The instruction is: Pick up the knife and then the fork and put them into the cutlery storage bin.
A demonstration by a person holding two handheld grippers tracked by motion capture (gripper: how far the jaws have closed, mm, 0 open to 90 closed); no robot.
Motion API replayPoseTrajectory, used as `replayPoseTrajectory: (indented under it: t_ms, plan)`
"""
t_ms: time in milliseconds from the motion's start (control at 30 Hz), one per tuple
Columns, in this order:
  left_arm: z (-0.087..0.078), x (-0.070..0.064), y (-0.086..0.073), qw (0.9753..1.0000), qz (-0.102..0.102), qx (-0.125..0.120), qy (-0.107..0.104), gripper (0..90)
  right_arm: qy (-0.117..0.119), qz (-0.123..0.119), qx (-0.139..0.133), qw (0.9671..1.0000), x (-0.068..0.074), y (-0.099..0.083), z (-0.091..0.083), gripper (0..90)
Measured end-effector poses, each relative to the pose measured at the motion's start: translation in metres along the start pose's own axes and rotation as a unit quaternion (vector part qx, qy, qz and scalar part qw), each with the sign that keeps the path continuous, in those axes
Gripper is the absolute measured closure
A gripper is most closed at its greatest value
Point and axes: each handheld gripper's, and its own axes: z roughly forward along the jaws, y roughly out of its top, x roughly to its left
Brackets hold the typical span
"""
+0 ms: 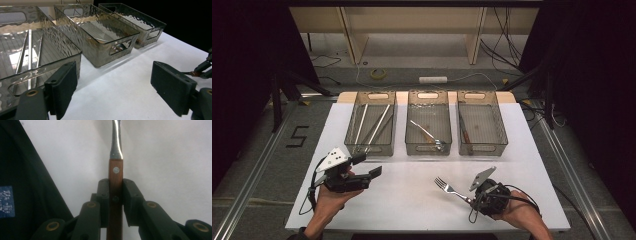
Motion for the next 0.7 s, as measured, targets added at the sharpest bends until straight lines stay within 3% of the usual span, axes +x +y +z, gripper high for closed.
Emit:
replayPoseTrajectory:
  t_ms: [333,700]
  plan:
    - [0.000,0.000,0.000,1.0000,0.000,0.000,0.001,20.7,0.010,0.017,-0.045,0.9988,-0.019,0.011,-0.006,77.3]
    - [0.000,0.001,0.000,1.0000,0.000,-0.001,0.002,20.7,0.008,0.031,-0.067,0.9972,-0.035,0.025,-0.010,77.2]
